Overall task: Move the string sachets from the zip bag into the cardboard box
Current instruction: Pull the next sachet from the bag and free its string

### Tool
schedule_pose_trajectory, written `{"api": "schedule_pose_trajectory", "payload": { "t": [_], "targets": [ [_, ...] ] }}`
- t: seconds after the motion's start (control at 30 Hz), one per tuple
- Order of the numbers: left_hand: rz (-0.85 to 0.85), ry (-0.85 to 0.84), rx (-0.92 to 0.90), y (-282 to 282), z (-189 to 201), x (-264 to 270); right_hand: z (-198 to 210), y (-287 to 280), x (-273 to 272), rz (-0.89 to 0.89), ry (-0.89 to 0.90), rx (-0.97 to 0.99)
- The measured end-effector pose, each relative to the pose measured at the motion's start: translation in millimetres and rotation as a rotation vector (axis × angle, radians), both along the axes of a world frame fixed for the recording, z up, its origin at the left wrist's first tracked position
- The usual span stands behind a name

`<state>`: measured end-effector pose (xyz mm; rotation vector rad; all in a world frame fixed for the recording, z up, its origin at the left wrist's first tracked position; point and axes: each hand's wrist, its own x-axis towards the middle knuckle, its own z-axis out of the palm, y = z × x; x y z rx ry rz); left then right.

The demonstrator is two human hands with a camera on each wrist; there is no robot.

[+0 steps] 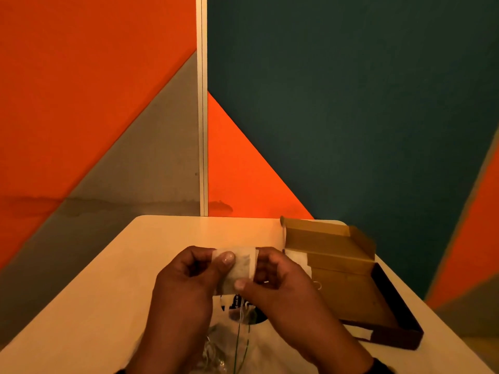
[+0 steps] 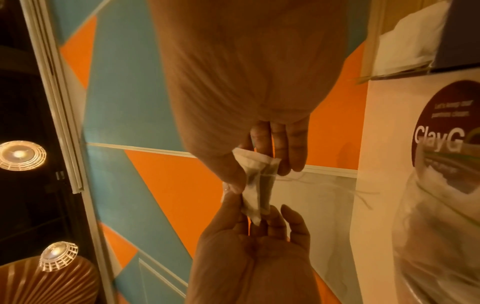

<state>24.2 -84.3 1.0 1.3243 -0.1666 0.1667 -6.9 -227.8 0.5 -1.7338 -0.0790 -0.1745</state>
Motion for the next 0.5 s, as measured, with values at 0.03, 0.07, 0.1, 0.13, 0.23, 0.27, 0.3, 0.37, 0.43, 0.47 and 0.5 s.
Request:
{"api": "schedule_pose_trajectory", "payload": {
  "t": [0.03, 0.07, 0.1, 0.13, 0.23, 0.27, 0.3, 0.37, 0.43, 0.47, 0.5],
  "targets": [
    [-0.001, 0.001, 0.009, 0.1, -0.1, -0.5, -1.2, 0.3, 0.7, -0.009, -0.008, -0.026],
    [-0.004, 0.008, 0.018, 0.4, 0.4, -0.9, -2.5, 0.5, 1.5, -0.012, -0.003, -0.046],
    [-0.018, 0.018, 0.026, 1.0, 2.0, -1.6, -2.6, 0.6, 1.6, -0.01, 0.002, -0.058],
    [-0.045, 0.028, 0.046, 2.2, 2.8, -1.2, -3.3, -0.4, 2.6, -0.016, 0.023, -0.067],
    [-0.08, 0.028, 0.16, 10.4, 9.7, 2.1, 0.3, -14.1, 4.0, -0.082, 0.027, -0.085],
    [-0.069, 0.013, 0.224, 15.7, 11.8, 5.0, 3.5, -23.8, 4.8, -0.114, 0.026, -0.089],
    [-0.062, -0.004, 0.309, 20.6, 13.3, 8.5, 7.0, -35.8, 5.9, -0.164, 0.022, -0.081],
    [-0.113, -0.032, 0.533, 31.7, 14.8, 15.1, 12.0, -63.9, 5.3, -0.259, 0.044, -0.044],
    [-0.202, -0.017, 0.798, 43.5, 9.0, 18.5, 12.7, -89.3, 7.6, -0.324, 0.128, -0.035],
    [-0.26, -0.011, 0.927, 48.9, 3.9, 19.2, 8.3, -98.5, 11.1, -0.349, 0.151, -0.064],
    [-0.262, 0.0, 1.019, 52.8, 0.6, 16.8, 6.2, -102.1, 12.5, -0.365, 0.18, -0.076]
  ]
}}
